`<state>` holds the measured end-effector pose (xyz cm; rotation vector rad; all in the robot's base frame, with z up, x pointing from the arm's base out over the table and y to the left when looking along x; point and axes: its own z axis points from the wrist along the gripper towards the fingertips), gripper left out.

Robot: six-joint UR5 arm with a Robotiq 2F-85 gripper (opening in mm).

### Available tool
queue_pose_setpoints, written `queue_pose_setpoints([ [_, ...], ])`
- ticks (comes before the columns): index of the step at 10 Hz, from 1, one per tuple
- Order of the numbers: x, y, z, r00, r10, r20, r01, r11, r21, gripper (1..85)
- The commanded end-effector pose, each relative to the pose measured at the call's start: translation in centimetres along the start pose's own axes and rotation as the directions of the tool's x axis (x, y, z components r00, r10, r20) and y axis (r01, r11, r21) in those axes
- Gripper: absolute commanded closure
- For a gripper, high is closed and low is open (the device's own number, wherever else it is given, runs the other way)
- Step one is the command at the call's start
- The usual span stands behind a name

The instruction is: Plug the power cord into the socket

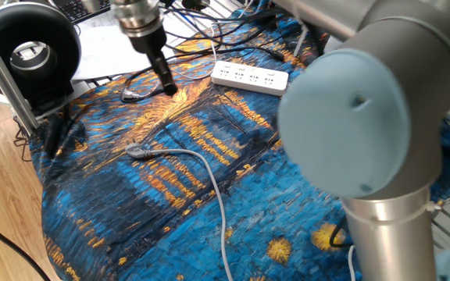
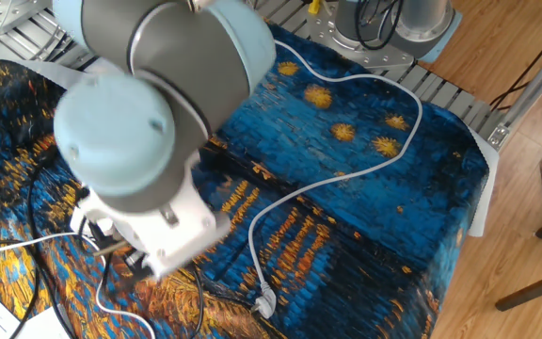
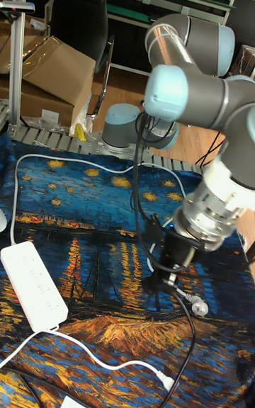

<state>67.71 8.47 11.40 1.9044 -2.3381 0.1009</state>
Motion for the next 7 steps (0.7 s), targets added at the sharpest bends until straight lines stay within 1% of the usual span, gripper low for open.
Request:
queue_pose_setpoints([
  [1,1.2,-0.4,0.2,0.978,-0.207,0.036,0.206,0.978,0.044,84.3],
  [2,0.8,-0.6,0.3,0.952,-0.303,0.043,0.301,0.952,0.052,84.3],
  [3,0.4,-1.2,0.3,0.925,-0.378,0.04,0.374,0.924,0.082,84.3],
  [4,0.3,-1.2,0.3,0.924,-0.382,0.037,0.378,0.922,0.083,84.3],
  [5,-1.7,0.3,0.3,0.926,-0.36,0.111,0.357,0.933,0.049,84.3],
  [6,-2.9,1.3,0.1,0.928,-0.333,0.169,0.333,0.942,0.026,84.3],
  [7,-2.9,1.0,0.2,0.943,-0.29,0.165,0.289,0.957,0.03,84.3],
])
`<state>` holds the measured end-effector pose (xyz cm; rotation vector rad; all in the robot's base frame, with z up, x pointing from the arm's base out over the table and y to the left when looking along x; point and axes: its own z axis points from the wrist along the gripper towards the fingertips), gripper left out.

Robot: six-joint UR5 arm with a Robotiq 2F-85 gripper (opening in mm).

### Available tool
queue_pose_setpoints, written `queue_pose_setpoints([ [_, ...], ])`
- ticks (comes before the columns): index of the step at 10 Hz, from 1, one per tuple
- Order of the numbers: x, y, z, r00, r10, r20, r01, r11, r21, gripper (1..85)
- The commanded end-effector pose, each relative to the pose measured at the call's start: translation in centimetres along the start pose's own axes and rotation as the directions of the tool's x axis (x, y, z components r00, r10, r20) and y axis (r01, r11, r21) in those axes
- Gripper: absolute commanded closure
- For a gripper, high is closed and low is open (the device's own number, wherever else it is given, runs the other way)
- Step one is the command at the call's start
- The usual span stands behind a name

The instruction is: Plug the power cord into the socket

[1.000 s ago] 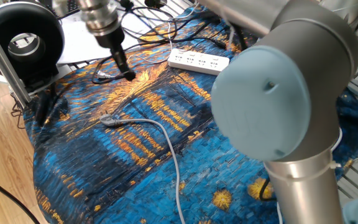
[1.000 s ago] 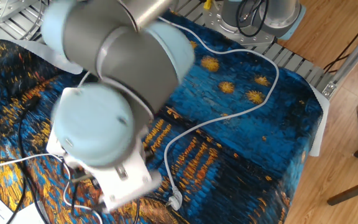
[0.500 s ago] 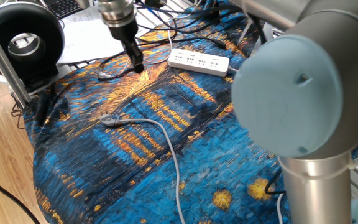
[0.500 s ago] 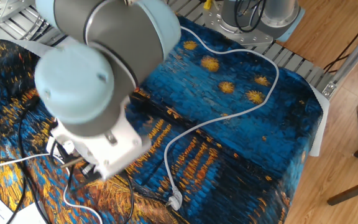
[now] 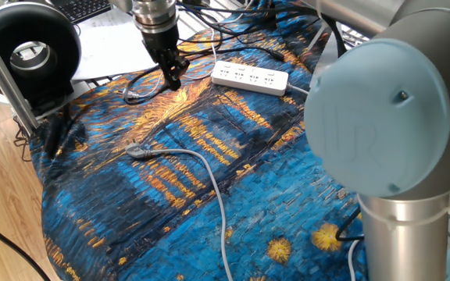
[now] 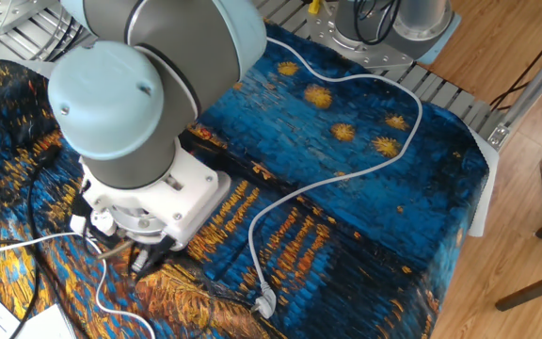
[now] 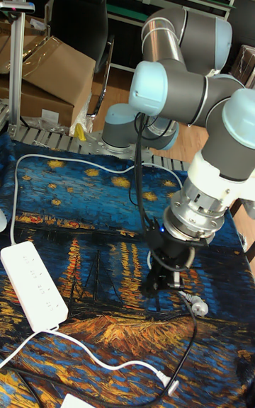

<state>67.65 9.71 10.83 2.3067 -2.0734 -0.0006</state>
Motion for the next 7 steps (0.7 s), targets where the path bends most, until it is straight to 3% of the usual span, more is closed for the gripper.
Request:
queue_pose_setpoints([
  [1,-1.1,-0.4,0.0,0.999,0.013,0.041,-0.013,1.0,0.015,84.3],
  [2,0.1,-0.6,0.0,1.0,0.01,-0.005,-0.009,1.0,0.024,84.3],
  [3,0.4,-0.6,0.0,1.0,-0.01,-0.018,0.01,1.0,0.023,84.3],
  [4,2.1,-0.1,-0.5,0.996,-0.079,-0.037,0.079,0.997,-0.002,84.3],
  [6,7.0,0.4,-1.7,0.982,-0.172,-0.08,0.17,0.985,-0.029,84.3],
  [7,8.9,0.3,-1.7,0.976,-0.201,-0.083,0.199,0.98,-0.029,84.3],
])
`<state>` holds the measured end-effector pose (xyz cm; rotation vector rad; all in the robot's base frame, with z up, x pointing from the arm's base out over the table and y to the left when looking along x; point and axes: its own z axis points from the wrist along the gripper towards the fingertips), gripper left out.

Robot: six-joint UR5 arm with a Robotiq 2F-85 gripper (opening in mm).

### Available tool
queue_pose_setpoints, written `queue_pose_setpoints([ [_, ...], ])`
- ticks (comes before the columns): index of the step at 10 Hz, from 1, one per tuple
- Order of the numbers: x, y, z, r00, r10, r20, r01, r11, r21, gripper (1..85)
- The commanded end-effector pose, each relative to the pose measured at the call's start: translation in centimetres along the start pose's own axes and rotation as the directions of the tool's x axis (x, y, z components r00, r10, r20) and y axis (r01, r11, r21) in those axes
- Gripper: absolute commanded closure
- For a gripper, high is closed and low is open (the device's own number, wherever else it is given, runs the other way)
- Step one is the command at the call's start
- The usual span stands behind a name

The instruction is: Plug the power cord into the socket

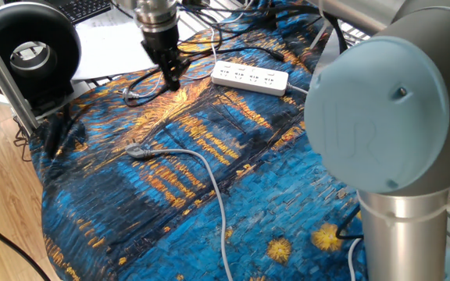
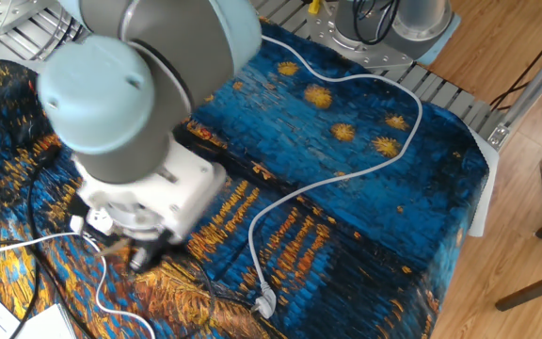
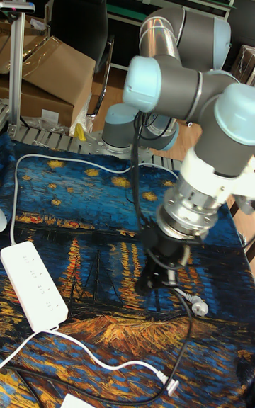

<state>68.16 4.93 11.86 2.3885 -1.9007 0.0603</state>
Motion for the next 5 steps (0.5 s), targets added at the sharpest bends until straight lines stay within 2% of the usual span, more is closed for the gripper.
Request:
queue_pose_setpoints([
  [1,5.8,0.4,0.0,0.992,-0.121,-0.023,0.121,0.993,0.001,84.3],
  [2,6.2,0.2,0.9,0.991,-0.133,-0.005,0.133,0.991,0.019,84.3],
  [3,6.5,0.1,1.4,0.991,-0.134,-0.011,0.135,0.99,0.034,84.3],
  [4,6.5,0.4,1.1,0.99,-0.137,-0.018,0.138,0.99,0.02,84.3],
  [5,5.2,0.4,0.5,0.994,-0.11,0.0,0.11,0.994,0.014,84.3],
])
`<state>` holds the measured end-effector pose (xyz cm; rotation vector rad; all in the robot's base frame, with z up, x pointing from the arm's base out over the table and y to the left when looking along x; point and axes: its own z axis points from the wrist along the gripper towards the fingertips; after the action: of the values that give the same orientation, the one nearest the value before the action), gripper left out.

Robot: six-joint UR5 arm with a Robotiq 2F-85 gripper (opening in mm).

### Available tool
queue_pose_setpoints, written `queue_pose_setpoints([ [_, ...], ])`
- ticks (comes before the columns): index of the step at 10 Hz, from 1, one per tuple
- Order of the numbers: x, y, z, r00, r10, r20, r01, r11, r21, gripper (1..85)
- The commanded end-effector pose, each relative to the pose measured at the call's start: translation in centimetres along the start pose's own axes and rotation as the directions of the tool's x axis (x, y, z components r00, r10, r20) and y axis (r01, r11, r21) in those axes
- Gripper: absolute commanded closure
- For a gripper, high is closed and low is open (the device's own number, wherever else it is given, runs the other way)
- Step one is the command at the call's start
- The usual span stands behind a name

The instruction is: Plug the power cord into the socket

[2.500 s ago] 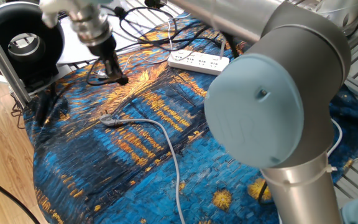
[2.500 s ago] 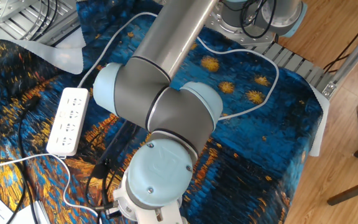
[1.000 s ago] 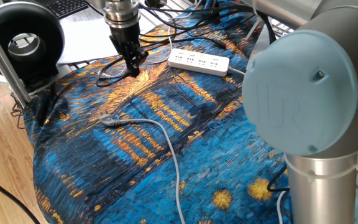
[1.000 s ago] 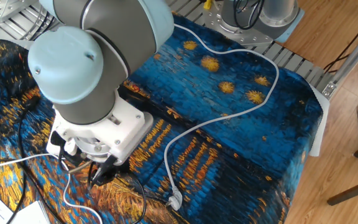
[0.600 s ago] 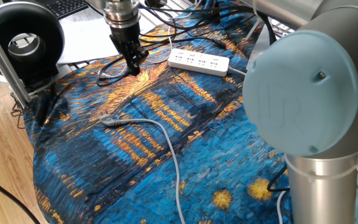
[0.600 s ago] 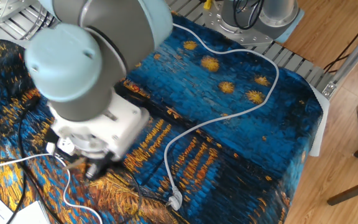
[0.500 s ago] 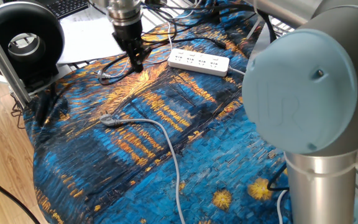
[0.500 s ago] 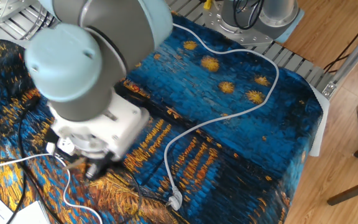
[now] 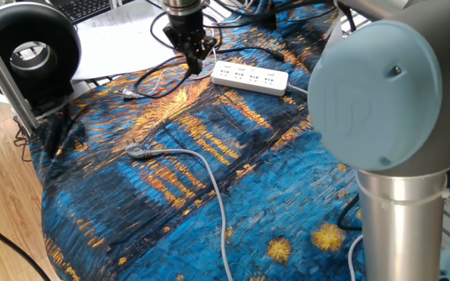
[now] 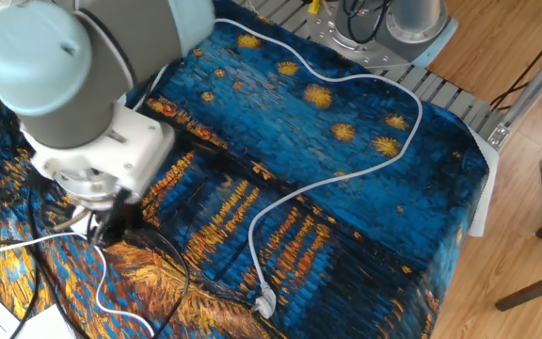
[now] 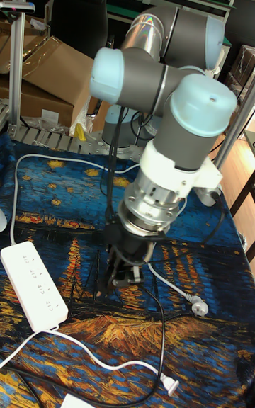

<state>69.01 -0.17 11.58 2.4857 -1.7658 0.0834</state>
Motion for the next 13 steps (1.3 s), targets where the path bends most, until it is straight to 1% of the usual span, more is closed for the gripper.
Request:
queue_pose_setpoints([
  [1,0.0,0.1,-0.2,0.999,0.03,0.02,-0.03,1.0,0.005,84.3],
  [2,-0.3,0.0,-0.2,0.997,0.069,0.032,-0.069,0.998,0.007,84.3],
  [3,-1.0,-0.6,-0.3,0.991,0.119,0.062,-0.121,0.992,0.023,84.3],
  [4,-1.4,-1.3,-0.3,0.984,0.158,0.084,-0.162,0.986,0.046,84.3],
  [5,-1.1,-1.6,-0.3,0.985,0.158,0.073,-0.163,0.985,0.061,84.3],
  [6,0.3,-1.4,-0.3,0.993,0.119,0.023,-0.12,0.991,0.065,84.3],
  [7,2.1,-0.7,-0.5,0.997,0.073,-0.011,-0.073,0.996,0.056,84.3],
  [8,4.2,-0.2,-0.4,0.999,0.027,-0.032,-0.026,0.998,0.05,84.3],
  [9,5.6,0.0,-0.2,0.999,-0.02,-0.035,0.022,0.999,0.038,84.3],
  [10,6.7,0.0,0.0,0.997,-0.069,-0.03,0.07,0.997,0.034,84.3],
  [11,7.9,0.7,0.3,0.993,-0.111,-0.035,0.111,0.994,0.018,84.3],
  [12,8.2,1.8,0.7,0.989,-0.146,-0.018,0.146,0.989,0.002,84.3],
  [13,8.6,2.7,1.1,0.984,-0.176,-0.011,0.176,0.984,0.002,84.3],
])
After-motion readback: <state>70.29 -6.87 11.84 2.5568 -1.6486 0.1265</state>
